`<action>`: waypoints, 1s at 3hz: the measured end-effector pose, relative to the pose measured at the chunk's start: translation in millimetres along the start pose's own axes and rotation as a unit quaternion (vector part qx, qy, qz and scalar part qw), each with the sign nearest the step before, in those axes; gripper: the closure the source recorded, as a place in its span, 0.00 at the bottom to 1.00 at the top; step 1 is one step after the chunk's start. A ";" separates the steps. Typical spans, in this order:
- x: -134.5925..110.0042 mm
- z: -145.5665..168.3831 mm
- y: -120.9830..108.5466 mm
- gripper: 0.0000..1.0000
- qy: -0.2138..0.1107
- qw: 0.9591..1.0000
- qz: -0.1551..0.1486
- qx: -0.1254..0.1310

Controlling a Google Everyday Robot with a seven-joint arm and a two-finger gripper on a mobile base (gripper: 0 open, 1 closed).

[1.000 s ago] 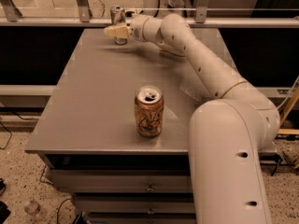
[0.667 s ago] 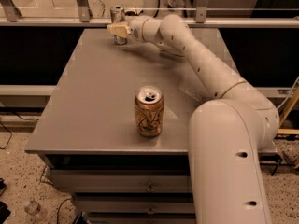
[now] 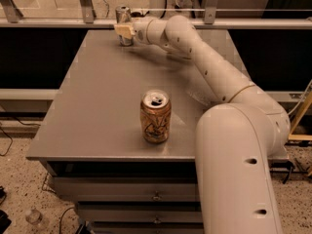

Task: Pick redbull can

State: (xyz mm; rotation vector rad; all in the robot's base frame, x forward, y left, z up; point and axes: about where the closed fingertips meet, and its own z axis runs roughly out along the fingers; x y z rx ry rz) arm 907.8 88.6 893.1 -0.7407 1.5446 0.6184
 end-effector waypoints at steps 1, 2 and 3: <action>0.8 2.4 2.4 1.00 0.000 1.000 0.000 -0.002; 2.5 5.9 4.8 1.00 -0.001 1.000 0.005 -0.011; -13.1 -2.7 11.9 1.00 0.018 0.999 -0.005 -0.026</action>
Offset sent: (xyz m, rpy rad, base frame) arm -0.0003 0.0027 -0.0009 0.0002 0.0013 0.0032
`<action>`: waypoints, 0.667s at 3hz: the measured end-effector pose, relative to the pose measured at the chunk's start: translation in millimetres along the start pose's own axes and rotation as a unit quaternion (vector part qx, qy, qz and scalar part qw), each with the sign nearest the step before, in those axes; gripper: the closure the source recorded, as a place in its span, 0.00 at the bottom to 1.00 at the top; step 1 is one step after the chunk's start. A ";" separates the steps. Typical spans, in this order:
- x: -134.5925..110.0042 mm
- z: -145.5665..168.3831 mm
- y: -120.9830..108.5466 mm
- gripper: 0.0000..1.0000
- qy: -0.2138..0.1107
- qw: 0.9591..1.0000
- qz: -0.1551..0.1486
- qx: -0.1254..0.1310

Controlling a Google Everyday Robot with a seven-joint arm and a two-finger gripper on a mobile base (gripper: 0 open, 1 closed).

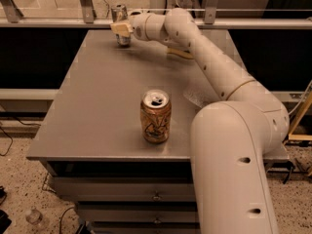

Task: Pick redbull can

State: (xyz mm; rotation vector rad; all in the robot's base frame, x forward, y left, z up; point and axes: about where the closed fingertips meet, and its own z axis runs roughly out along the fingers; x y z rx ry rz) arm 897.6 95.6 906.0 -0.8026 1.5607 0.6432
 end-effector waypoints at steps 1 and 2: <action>-23.4 -32.9 6.6 1.00 0.026 1.000 -0.014 -0.003; -47.2 -67.5 21.6 1.00 0.039 0.999 -0.027 -0.008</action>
Offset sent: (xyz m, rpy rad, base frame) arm -0.1001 -0.0576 0.0930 -0.1385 -0.0004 0.0282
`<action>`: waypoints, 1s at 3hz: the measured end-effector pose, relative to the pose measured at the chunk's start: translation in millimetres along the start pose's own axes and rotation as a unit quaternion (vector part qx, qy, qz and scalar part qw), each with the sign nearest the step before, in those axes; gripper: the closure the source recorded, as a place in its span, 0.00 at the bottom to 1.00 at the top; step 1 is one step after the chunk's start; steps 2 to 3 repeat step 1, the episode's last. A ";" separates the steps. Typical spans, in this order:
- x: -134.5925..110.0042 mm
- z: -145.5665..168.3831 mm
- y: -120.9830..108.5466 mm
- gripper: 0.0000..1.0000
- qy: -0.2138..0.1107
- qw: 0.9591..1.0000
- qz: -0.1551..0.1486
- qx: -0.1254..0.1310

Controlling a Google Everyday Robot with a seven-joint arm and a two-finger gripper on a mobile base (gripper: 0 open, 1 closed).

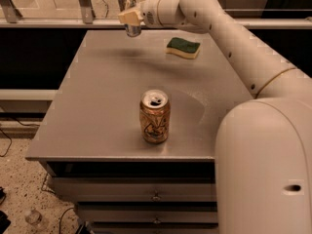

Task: Pick redbull can

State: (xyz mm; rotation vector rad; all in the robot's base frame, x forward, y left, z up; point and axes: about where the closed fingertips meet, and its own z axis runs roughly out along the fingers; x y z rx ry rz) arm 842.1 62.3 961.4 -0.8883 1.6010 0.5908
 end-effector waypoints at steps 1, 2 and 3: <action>-17.6 -31.4 11.9 1.00 0.000 1.000 -0.010 -0.004; -17.6 -31.4 11.9 1.00 0.000 1.000 -0.010 -0.004; -17.6 -31.4 11.9 1.00 0.000 1.000 -0.010 -0.004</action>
Offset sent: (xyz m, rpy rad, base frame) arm 0.0000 0.0000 0.0000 0.0000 0.0000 0.0000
